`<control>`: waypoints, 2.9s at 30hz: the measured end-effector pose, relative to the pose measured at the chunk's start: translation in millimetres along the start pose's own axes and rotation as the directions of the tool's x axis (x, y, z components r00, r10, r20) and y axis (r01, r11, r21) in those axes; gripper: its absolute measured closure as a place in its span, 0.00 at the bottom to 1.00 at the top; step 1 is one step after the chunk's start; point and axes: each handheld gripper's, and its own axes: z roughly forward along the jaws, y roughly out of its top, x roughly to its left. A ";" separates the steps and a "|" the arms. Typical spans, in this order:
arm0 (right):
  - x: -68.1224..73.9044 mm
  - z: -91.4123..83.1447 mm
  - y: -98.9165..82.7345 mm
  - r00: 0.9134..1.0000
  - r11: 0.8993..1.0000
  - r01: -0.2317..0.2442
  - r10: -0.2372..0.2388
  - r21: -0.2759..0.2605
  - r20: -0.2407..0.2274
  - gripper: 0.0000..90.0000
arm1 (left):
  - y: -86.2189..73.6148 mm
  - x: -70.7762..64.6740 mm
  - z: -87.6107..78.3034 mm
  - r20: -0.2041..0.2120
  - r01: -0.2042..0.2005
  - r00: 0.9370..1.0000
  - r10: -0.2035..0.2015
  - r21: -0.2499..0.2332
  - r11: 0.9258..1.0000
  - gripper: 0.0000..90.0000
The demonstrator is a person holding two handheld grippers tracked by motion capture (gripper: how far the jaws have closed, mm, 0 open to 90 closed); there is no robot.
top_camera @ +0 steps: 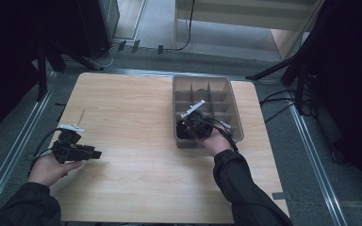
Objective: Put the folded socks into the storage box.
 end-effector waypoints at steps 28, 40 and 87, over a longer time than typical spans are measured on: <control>-8.6 -15.4 -1.1 0.999 0.998 -0.034 0.034 -0.044 -0.011 0.99 | 0.2 -1.0 0.7 -0.003 -0.008 1.000 0.008 0.003 1.000 0.56; -28.6 -20.3 9.8 0.993 0.988 -0.081 0.091 -0.128 0.073 0.99 | -0.2 0.0 0.8 -0.001 -0.003 1.000 0.003 0.006 1.000 0.56; -29.4 8.4 15.5 0.998 0.996 -0.070 0.070 -0.061 -0.008 1.00 | -1.2 0.0 2.5 -0.001 -0.012 1.000 0.012 0.018 1.000 0.56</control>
